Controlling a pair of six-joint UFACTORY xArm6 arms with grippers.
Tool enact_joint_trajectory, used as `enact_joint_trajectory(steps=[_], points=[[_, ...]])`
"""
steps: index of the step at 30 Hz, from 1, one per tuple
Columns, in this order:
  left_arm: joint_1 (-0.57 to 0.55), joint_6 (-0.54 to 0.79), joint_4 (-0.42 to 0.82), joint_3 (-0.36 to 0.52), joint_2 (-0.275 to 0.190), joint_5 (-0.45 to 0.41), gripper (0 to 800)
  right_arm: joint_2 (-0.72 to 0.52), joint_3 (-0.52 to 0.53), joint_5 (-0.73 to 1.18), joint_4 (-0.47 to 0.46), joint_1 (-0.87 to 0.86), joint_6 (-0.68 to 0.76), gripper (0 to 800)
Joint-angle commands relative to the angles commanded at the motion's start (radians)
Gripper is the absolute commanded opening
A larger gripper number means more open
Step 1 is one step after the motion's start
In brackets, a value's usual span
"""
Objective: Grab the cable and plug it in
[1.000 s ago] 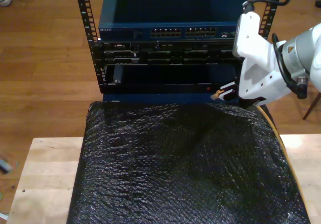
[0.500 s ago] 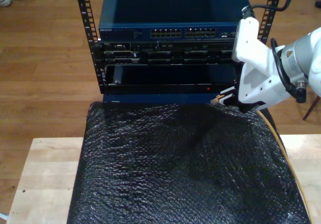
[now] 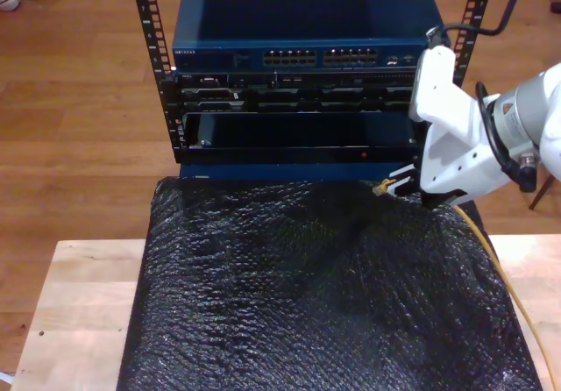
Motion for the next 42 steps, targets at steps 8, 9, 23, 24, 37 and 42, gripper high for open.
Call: enact_joint_trajectory(steps=[8, 9, 23, 24, 37, 42], points=[[0.092, 0.086, 0.011, 0.064, -0.006, -0.077, 800, 0.0, 0.005, 0.0, -0.002, 0.0, 0.0, 2], [0.107, 0.11, 0.011, 0.078, -0.006, -0.087, 800, 0.0, 0.008, 0.0, -0.002, 0.0, 0.0, 2], [0.199, 0.307, 0.0, 0.144, -0.005, -0.219, 800, 0.0, 0.035, -0.002, 0.002, 0.0, -0.002, 2], [0.215, 0.315, -0.002, 0.149, -0.005, -0.238, 800, 0.0, 0.038, -0.002, 0.002, 0.0, -0.002, 2], [0.29, 0.397, -0.078, 0.252, 0.008, -0.456, 800, -0.002, 0.071, -0.002, 0.002, -0.025, -0.002, 2], [0.298, 0.41, -0.103, 0.258, 0.008, -0.479, 800, -0.003, 0.086, -0.003, 0.002, -0.025, -0.005, 2]])
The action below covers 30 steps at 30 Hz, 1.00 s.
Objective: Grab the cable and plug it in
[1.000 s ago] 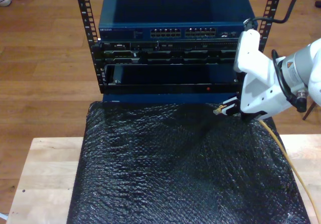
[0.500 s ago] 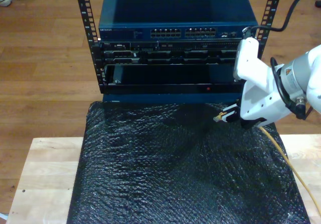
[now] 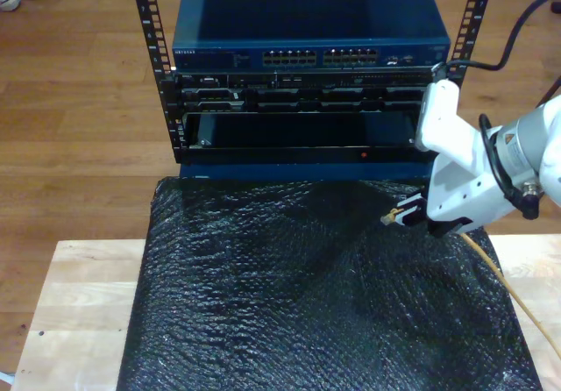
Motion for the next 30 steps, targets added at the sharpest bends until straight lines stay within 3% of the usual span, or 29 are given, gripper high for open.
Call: enact_joint_trajectory(steps=[5, 15, 21, 30], points=[[0.0, 0.0, -0.003, -0.003, 0.018, 0.006, 800, -0.008, 0.0, -0.014, -0.002, 0.002, -0.005, 2], [0.0, 0.0, -0.003, -0.003, 0.018, 0.006, 800, -0.023, 0.04, -0.249, -0.003, 0.035, -0.083, 2], [0.0, 0.0, -0.003, -0.003, 0.018, 0.006, 800, 0.018, 0.038, -0.377, -0.086, 0.083, -0.084, 2], [0.0, 0.0, -0.003, -0.003, 0.018, 0.006, 800, 0.123, 0.037, -0.68, -0.106, 0.265, -0.086, 2]])
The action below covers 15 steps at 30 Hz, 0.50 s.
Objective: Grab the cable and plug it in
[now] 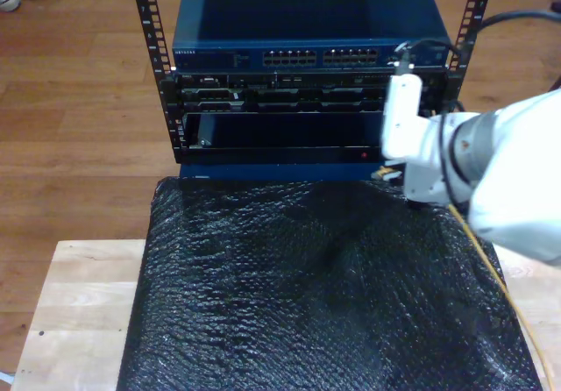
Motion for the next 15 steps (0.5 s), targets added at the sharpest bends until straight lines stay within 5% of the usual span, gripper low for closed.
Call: enact_joint_trajectory(steps=[15], points=[[0.0, 0.0, 0.0, 0.0, 0.0, 0.0, 800, 0.092, 0.098, -0.39, -0.037, 0.051, 0.006, 1]])
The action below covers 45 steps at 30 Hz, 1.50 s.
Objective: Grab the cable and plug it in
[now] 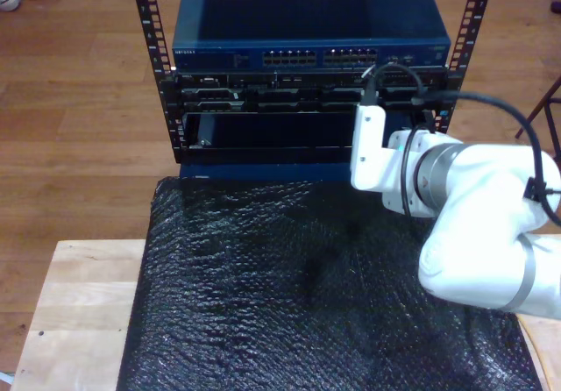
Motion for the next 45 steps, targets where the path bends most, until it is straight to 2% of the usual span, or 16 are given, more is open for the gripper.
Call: enact_joint_trajectory(steps=[5, 11, 22, 39, 45], points=[[0.0, 0.0, 0.0, 0.0, 0.0, 0.0, 800, 0.015, 0.014, -0.072, -0.002, 0.006, -0.005, 2], [0.0, 0.0, 0.0, 0.0, 0.0, 0.0, 800, 0.075, -0.04, -0.08, -0.005, 0.003, -0.006, 1], [0.0, 0.0, 0.0, 0.0, 0.0, 0.0, 800, 0.083, -0.044, -0.126, -0.012, 0.003, -0.008, 0], [0.0, 0.0, 0.0, 0.0, 0.002, 0.0, 800, 0.109, -0.052, -0.273, -0.109, 0.009, -0.169, 0], [0.0, 0.0, 0.0, -0.002, 0.0, 0.0, 800, 0.12, -0.103, -0.275, -0.115, 0.011, -0.195, 0]])
